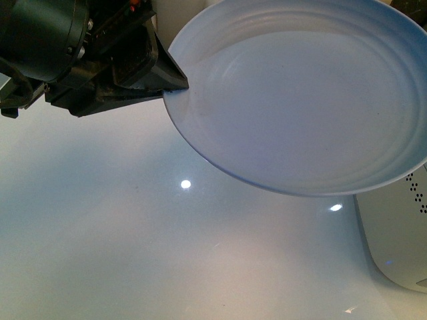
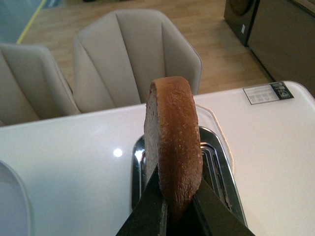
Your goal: Left arm holds plate, right arm toasts bread
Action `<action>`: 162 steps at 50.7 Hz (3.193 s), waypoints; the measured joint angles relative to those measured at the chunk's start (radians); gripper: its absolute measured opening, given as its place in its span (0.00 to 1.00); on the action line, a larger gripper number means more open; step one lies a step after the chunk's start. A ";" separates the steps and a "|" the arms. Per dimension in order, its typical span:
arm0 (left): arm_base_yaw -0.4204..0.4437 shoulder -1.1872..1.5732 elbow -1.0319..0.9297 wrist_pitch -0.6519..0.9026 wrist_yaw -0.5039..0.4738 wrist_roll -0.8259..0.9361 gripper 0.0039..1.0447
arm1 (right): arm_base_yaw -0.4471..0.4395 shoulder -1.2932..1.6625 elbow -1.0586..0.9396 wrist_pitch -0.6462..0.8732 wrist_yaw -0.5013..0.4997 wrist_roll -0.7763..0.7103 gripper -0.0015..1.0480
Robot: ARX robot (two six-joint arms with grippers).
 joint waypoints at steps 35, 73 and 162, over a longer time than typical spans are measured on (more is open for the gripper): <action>0.000 0.000 0.000 0.000 0.000 0.000 0.03 | 0.029 0.274 -0.087 0.215 0.061 -0.078 0.04; 0.000 0.000 0.000 0.000 0.000 0.000 0.03 | 0.066 0.428 -0.188 0.340 0.073 -0.026 0.26; -0.001 -0.002 0.000 0.000 0.000 0.000 0.03 | -0.042 -0.403 -0.581 0.503 -0.192 -0.160 0.02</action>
